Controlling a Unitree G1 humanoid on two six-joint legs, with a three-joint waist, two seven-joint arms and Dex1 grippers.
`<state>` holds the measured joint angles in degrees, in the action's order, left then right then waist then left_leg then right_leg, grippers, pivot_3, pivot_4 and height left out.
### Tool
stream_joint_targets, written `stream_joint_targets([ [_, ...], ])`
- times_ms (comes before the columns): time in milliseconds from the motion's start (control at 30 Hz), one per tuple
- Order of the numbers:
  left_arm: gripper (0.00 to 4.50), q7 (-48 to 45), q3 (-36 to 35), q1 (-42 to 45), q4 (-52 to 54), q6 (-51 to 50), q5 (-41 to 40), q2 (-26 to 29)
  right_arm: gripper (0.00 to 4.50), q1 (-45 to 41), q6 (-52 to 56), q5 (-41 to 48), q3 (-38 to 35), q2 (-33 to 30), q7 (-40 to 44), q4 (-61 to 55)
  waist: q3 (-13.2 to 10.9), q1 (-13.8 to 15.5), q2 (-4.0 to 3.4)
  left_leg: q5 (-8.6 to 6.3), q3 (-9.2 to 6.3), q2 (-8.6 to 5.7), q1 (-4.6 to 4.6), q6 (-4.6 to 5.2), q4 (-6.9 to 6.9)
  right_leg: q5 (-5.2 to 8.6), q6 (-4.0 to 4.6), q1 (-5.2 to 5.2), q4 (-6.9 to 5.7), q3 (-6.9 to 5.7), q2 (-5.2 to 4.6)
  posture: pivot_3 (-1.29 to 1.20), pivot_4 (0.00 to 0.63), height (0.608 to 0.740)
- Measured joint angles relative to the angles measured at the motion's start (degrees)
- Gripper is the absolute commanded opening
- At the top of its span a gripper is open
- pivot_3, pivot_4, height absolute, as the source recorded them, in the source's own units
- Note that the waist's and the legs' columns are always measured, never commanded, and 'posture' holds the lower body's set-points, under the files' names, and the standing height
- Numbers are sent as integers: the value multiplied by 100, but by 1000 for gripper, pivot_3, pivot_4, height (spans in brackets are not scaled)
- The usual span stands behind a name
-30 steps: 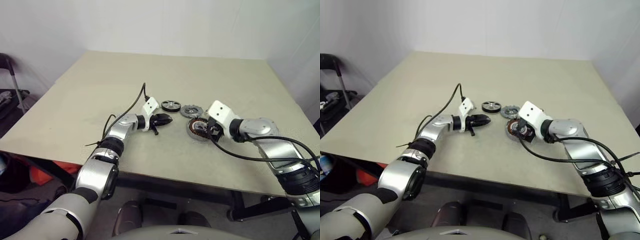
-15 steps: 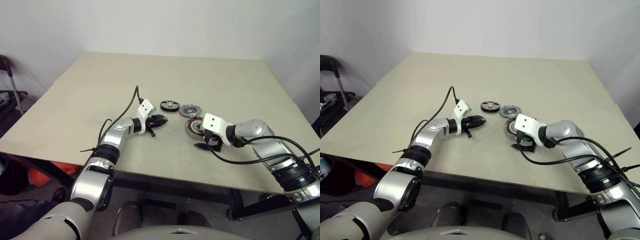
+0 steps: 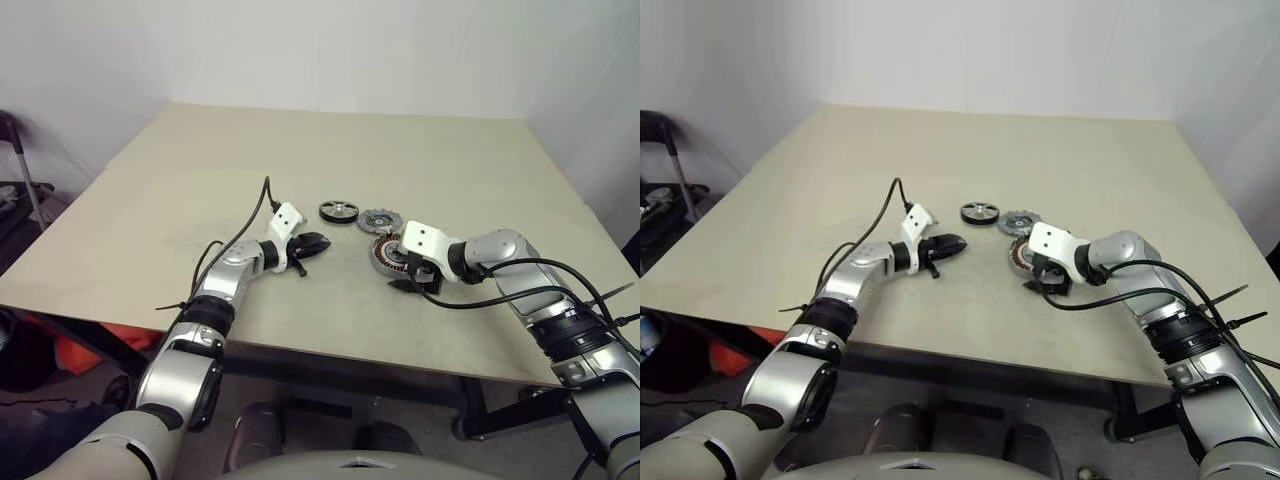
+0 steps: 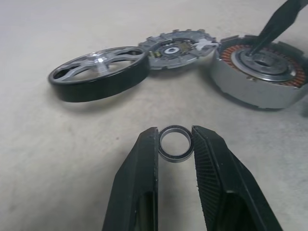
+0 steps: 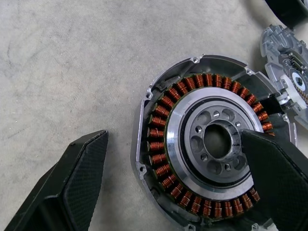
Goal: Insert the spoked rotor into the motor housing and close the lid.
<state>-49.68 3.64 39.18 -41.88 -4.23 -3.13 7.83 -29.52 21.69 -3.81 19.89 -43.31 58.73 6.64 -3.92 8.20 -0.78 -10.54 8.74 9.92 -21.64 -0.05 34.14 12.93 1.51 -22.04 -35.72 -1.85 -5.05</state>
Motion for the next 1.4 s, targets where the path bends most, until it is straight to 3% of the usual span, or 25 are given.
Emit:
stream_joint_targets([
  [1400, 680, 195, 77, -78, -89, 19, -75, 143, 4500, 484, 453, -219, -120, -41, -142, -885, 0, -85, 0, -8, 1, 0, -10, 11, 2, 1, 0, -7, 6, 2, 0, 0, 0, 740],
])
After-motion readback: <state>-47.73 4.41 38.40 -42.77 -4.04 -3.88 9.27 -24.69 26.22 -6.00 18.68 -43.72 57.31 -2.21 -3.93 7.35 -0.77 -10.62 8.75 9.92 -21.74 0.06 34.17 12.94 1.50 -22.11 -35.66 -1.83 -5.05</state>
